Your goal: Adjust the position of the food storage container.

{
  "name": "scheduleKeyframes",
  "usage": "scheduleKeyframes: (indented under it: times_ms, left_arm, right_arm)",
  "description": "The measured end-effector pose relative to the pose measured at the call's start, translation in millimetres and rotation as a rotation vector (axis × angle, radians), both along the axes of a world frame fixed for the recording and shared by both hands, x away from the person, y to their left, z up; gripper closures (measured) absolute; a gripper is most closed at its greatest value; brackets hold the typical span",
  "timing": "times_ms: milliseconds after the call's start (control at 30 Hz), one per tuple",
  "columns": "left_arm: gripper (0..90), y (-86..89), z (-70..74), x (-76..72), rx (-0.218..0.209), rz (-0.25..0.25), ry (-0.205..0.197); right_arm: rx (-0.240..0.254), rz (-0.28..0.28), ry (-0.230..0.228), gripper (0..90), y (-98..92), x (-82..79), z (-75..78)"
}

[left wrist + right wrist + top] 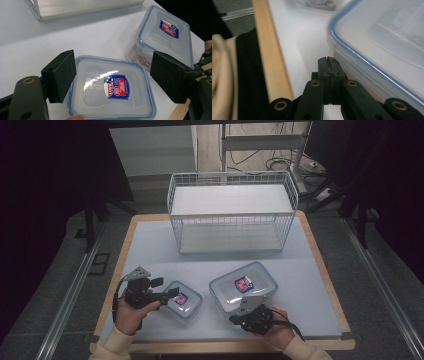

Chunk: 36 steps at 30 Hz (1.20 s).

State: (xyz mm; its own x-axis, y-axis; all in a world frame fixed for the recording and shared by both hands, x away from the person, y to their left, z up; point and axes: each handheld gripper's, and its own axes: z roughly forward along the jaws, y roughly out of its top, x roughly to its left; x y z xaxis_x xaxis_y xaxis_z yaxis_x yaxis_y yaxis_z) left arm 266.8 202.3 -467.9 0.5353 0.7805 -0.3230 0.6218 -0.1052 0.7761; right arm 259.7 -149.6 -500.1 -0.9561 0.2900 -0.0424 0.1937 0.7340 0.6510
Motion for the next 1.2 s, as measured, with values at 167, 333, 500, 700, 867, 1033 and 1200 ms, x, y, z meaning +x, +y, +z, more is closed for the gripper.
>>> scheduleKeyframes:
  times_ms: [167, 333, 500, 700, 867, 1033, 1200]
  left_arm:
    - [20.8, 0.1, -0.7, 0.4, 0.004, -0.003, -0.001]
    - [20.8, 0.7, -0.7, 0.4, 0.004, -0.002, -0.002]
    - [20.8, 0.9, -0.8, 0.3, 0.005, -0.005, -0.002]
    - [20.9, 2.5, -0.1, 0.0, 0.003, -0.005, -0.006]
    - [20.8, 2.8, -0.2, 0.1, 0.003, -0.006, -0.005]
    - [20.8, 1.0, -0.7, 0.1, 0.005, -0.008, -0.002]
    - [20.8, 1.0, 0.2, -0.4, 0.001, -0.008, -0.004]
  right_arm:
    - [0.033, -0.025, 0.003, 89.7, 7.0, 8.9, -2.7]
    - [0.051, -0.061, -0.005, 89.7, 17.6, 17.1, -3.9]
    - [0.07, -0.089, -0.008, 89.7, 27.3, 27.5, -6.4]
    - [0.072, -0.117, -0.024, 89.7, 36.7, 36.0, -8.1]
    - [0.081, -0.133, -0.023, 89.7, 38.2, 39.8, -9.1]
    - [0.079, -0.14, -0.038, 89.8, 40.0, 41.1, -9.7]
    - [0.105, -0.142, -0.034, 89.7, 33.0, 37.5, -4.1]
